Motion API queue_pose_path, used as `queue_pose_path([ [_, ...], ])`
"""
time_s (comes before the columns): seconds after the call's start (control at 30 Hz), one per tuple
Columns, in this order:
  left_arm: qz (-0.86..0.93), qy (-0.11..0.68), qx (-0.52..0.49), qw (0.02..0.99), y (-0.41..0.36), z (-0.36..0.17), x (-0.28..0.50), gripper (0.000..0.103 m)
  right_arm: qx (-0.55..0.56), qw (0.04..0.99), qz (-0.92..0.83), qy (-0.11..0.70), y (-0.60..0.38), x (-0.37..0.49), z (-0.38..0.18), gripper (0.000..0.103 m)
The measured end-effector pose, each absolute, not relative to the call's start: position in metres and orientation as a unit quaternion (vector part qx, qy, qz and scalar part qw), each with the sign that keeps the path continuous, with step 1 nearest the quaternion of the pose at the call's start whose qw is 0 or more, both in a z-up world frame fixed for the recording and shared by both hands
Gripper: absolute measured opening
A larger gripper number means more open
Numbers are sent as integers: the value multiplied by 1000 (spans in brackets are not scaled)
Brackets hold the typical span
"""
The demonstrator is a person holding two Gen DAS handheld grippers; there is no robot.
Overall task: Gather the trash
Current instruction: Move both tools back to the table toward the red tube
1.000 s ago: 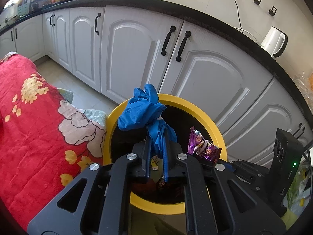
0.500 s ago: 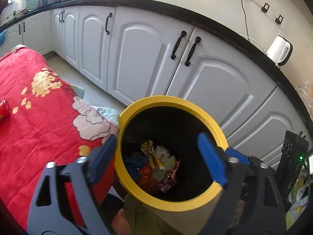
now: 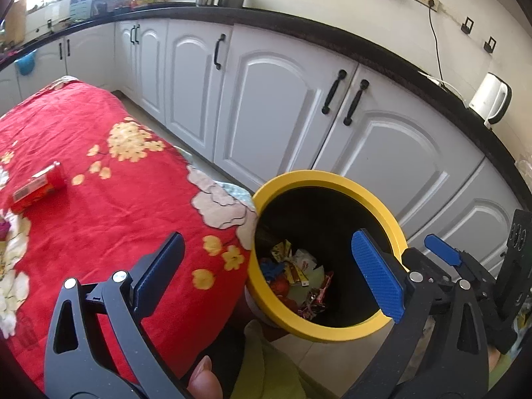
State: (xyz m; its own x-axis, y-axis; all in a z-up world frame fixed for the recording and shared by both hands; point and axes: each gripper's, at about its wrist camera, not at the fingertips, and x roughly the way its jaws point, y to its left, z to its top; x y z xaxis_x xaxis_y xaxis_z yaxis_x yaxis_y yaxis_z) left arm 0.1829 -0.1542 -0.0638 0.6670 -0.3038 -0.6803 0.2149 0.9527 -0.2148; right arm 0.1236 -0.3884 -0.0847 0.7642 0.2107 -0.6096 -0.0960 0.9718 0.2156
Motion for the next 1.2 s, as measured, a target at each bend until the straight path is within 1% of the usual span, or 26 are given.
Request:
queue_pose_path([
  [0.6,-88,353,-90,927,-90,-39,168,92,46,940,139,309,-333,117,-50,86],
  [0.97,-21,338,-130,932,-24,-30,157,92,6,933,205,297,-273,123,-28,88],
  [1.2,22,329,-167,929,23,-31,154,92,-36,923,252,290,-219,134,-20,90],
])
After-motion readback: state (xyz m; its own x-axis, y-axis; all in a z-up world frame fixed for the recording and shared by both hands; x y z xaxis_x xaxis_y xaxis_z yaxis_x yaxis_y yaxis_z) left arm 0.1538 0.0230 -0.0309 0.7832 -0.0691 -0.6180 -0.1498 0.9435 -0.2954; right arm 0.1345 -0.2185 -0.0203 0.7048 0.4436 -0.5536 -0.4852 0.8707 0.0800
